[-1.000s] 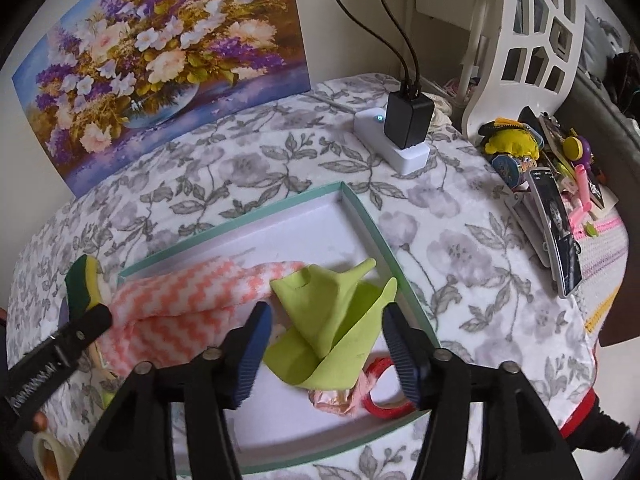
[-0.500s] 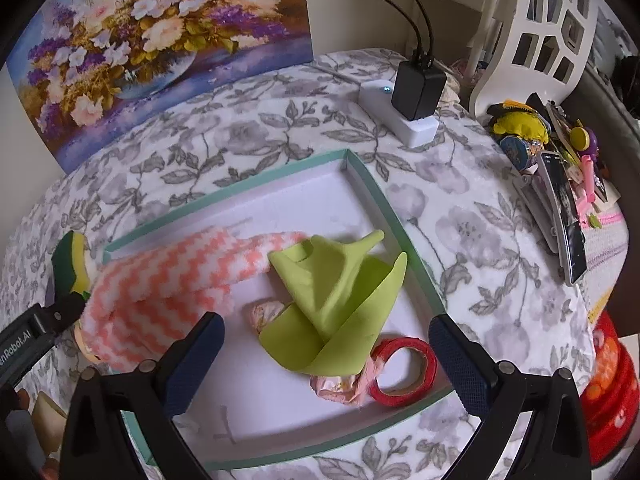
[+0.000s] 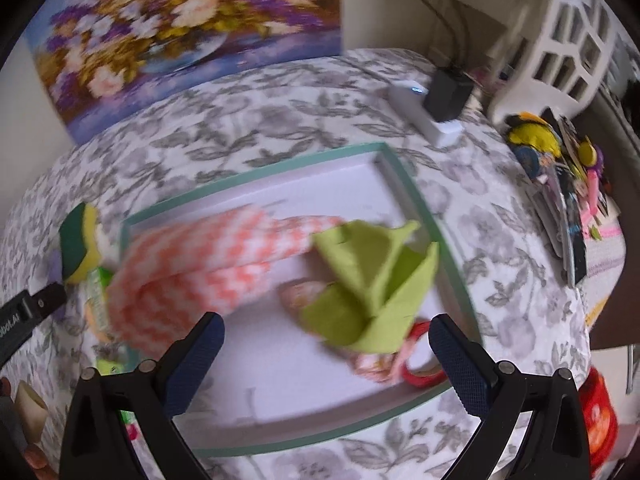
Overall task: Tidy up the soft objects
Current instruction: 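Reach down and grasp the red flower hair tie with the left tool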
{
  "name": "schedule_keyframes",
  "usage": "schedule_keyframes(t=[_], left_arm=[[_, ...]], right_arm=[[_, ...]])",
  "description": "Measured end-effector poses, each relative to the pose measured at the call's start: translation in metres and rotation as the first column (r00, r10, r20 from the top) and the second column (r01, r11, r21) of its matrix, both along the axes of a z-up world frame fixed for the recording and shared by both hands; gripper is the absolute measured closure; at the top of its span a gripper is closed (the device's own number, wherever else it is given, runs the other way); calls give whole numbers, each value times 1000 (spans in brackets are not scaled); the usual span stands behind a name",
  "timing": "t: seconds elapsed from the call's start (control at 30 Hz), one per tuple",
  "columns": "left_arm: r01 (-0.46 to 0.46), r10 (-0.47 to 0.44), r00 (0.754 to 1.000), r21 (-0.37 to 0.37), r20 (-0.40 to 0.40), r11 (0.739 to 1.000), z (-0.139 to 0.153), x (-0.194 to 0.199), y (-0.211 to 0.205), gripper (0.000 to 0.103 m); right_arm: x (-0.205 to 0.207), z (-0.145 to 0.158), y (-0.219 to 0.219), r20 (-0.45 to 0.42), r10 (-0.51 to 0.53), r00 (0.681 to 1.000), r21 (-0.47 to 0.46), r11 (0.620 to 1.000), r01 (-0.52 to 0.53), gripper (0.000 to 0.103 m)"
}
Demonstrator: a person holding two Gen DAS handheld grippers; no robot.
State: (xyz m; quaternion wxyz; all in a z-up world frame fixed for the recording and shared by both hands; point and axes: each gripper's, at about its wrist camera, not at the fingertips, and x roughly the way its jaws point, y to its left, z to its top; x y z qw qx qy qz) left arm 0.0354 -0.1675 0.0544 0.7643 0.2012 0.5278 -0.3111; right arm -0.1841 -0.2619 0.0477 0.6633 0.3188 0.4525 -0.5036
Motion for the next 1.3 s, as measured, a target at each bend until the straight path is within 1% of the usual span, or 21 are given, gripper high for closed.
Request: schedule_keyframes(t=[0.23,0.37,0.5,0.67,0.73,0.9,0.97,1.13,1.23,1.3], left_arm=[[-78,77,996,11,45,997,9,31,39,15],[-116,114,991,29,69,993,9,48,61,14],[-172,169,984,40,63,984,6,70,87,14],[-212,210,977,34,41,977,3,88,105,14],[-220,220,975,30,22,975,-1,93,109,14],[-219,221,973,38,-66,975,-19,95,107,14],[-204,210,973,61,-97,977,-31,90,106,14],[-171,186,970,106,-154,980,-50,77,104,14],[-160,179,966,113,-184,981,-56,70,108,14],[-154,176,964,121,-201,981,-58,66,112,14]], right_arm=[[52,-2,37,-5,122,993,8,993,-122,0],[84,-2,63,1,207,978,7,978,-207,0],[106,-1,78,25,250,968,8,968,-250,0],[125,-3,88,48,285,957,14,958,-285,0],[129,-6,90,50,296,954,21,955,-297,0],[137,-20,92,74,300,951,64,950,-304,0],[139,-24,95,80,308,948,76,947,-314,4],[142,-32,104,83,332,940,93,936,-339,9],[137,-35,106,70,321,945,103,940,-326,10],[132,-34,109,45,321,946,89,942,-324,11]])
